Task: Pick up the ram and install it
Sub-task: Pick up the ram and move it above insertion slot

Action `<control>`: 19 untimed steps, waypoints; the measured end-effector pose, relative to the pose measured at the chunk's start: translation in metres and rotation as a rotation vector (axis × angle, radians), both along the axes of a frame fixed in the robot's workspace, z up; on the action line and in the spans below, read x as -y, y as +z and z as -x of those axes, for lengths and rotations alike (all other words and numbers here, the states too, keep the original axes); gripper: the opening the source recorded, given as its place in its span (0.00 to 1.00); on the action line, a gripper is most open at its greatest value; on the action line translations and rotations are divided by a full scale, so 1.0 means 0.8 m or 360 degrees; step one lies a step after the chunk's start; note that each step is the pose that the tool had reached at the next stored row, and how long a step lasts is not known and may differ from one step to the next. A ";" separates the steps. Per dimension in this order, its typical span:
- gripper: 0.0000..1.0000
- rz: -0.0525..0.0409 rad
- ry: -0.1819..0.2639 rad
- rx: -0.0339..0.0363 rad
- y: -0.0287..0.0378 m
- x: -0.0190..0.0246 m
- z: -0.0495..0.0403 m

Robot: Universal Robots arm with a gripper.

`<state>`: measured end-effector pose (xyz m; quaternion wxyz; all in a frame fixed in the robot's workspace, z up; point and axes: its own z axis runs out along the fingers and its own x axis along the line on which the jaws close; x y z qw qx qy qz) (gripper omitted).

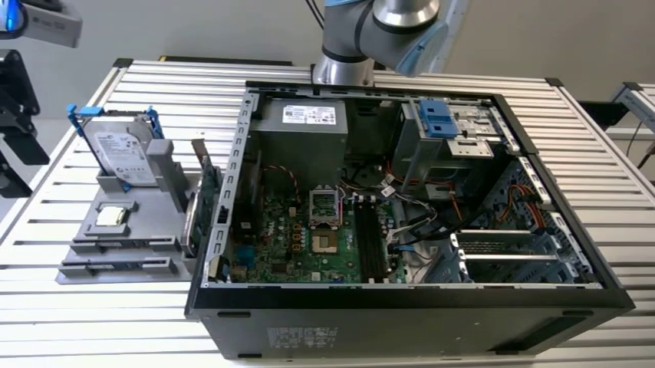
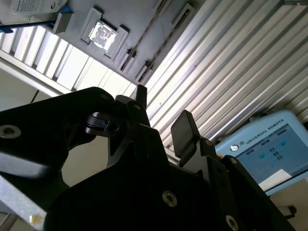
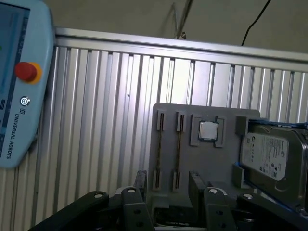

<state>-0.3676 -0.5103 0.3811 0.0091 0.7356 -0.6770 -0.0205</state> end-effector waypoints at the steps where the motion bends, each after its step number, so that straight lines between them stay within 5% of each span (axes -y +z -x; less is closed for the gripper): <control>1: 1.00 0.0000 -0.0001 0.0000 -0.0007 -0.0001 0.000; 19: 1.00 0.0000 -0.0003 0.0008 -0.0132 -0.0004 0.000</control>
